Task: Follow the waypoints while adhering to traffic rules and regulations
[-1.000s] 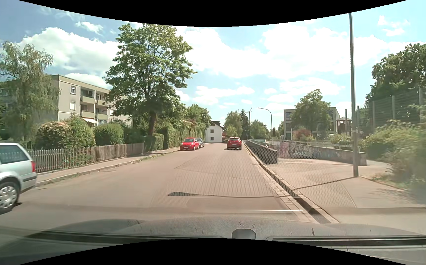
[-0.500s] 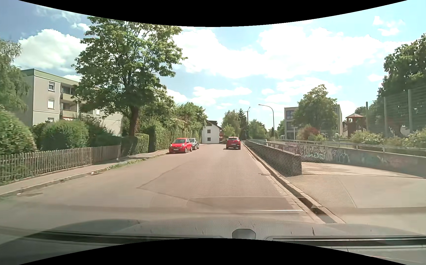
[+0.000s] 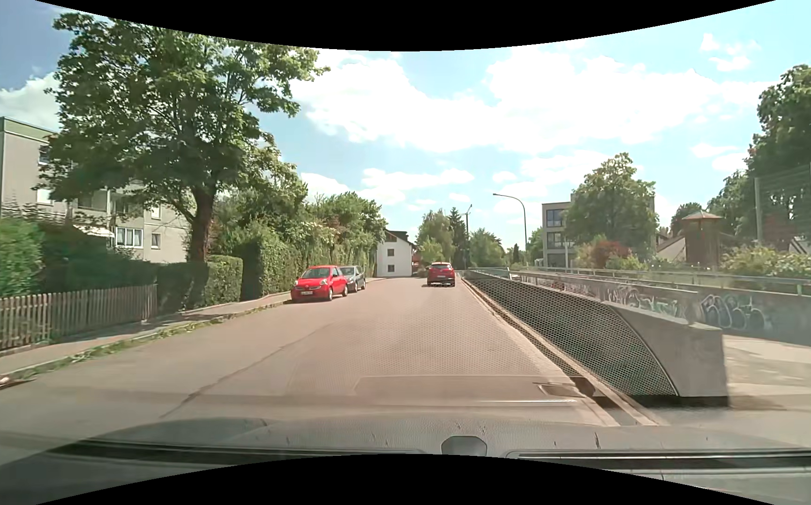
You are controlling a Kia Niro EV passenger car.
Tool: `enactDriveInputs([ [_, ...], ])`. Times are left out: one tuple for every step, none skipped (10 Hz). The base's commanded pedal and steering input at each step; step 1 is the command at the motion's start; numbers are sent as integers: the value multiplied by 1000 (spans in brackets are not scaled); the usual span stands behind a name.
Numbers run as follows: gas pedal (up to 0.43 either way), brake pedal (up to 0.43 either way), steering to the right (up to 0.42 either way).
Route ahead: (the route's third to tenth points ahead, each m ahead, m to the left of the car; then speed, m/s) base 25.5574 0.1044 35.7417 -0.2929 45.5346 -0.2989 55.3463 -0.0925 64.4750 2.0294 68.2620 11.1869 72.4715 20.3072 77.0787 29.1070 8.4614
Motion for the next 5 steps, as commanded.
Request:
enactDriveInputs([
  [39, 6, 11],
  [39, 6, 11],
  [39, 6, 11],
  [39, 6, 11],
  [39, 6, 10],
])
